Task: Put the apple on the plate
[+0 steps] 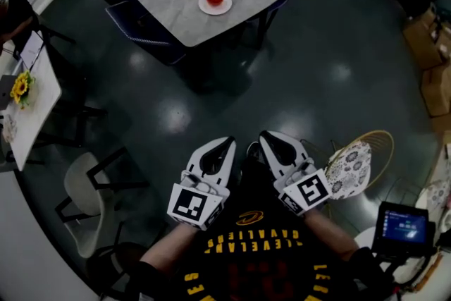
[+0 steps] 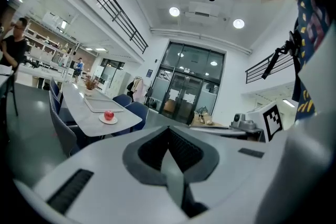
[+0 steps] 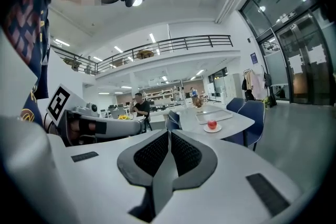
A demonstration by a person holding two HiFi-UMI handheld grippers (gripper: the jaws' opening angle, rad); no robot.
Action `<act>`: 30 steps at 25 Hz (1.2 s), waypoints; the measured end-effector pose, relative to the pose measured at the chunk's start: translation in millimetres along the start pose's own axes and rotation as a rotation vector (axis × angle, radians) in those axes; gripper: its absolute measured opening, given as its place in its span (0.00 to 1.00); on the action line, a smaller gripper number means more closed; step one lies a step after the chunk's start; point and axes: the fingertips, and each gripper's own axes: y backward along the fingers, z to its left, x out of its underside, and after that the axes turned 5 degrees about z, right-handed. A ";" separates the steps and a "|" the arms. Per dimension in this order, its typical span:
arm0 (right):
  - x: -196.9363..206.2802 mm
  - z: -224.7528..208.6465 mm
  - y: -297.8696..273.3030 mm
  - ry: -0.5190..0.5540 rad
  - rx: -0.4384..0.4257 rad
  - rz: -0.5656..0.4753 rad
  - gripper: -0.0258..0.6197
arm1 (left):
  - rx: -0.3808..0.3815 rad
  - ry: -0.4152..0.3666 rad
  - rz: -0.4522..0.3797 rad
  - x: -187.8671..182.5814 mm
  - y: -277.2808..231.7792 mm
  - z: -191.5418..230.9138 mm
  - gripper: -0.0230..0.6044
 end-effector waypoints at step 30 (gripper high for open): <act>-62.4 -198.6 -122.9 -0.094 -0.224 0.029 0.05 | -0.194 0.057 -0.010 -81.4 -198.8 74.1 0.04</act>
